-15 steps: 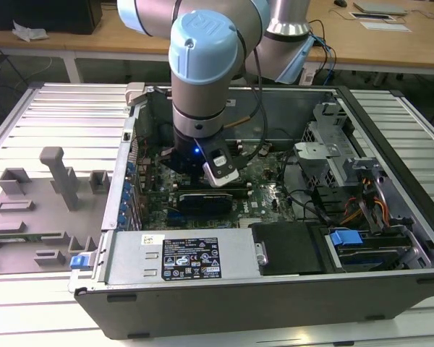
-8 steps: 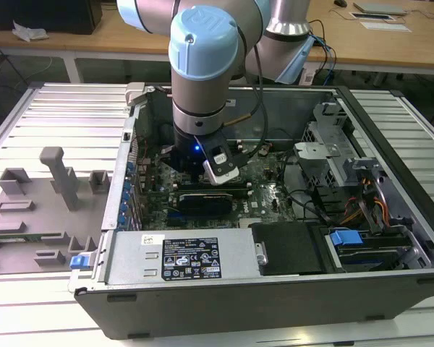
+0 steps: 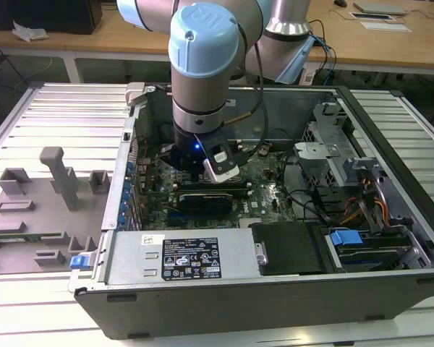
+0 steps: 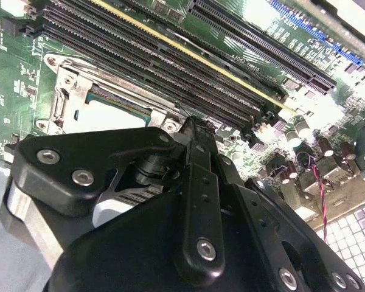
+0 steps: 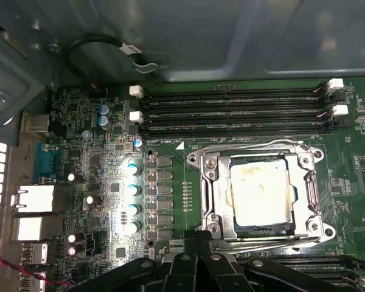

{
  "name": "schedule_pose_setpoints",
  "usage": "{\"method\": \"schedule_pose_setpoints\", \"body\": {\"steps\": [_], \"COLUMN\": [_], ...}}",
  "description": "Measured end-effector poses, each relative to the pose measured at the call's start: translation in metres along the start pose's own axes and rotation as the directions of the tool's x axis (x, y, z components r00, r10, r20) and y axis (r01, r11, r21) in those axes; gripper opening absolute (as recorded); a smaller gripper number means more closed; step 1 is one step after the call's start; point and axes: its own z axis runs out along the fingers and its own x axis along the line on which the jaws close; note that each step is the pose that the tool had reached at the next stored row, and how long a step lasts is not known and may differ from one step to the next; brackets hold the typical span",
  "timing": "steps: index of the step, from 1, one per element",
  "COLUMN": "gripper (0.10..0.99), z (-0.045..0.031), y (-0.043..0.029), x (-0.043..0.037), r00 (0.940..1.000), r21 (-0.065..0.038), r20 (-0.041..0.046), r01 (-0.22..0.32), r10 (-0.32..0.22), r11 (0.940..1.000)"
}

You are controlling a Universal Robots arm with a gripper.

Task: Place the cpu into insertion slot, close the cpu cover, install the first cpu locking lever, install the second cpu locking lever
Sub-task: 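Install the second cpu locking lever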

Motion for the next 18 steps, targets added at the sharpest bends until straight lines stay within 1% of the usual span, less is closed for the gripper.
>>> {"method": "schedule_pose_setpoints", "body": {"steps": [3,13,16,18], "gripper": [0.106,0.106,0.106,0.106], "z": [0.0032,0.005,0.005,0.0027], "y": [-0.0007,-0.0011,-0.0011,-0.0003], "x": [0.0,0.0,0.0,0.0], "r00": [1.0,1.0,1.0,1.0], "r21": [0.0,-0.003,-0.003,-0.005], "r20": [0.0012,0.003,0.0033,0.0041], "r01": [0.0,0.001,0.001,0.001], "r10": [0.0,-0.001,-0.001,-0.001], "r11": [1.0,1.0,1.0,1.0]}}
